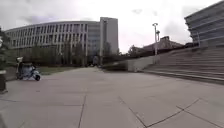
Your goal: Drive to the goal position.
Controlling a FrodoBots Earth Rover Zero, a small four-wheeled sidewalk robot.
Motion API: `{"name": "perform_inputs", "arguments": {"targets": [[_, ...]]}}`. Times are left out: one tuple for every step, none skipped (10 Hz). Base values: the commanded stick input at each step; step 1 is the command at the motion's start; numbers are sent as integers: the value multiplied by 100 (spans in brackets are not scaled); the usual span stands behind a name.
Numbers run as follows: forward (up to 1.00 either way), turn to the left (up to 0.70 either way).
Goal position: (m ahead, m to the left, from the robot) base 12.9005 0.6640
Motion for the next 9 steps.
{"name": "perform_inputs", "arguments": {"targets": [[70, 2], [70, 2], [70, 2], [70, 2], [70, 2], [70, 2], [70, 2], [70, 2], [70, 2]]}}
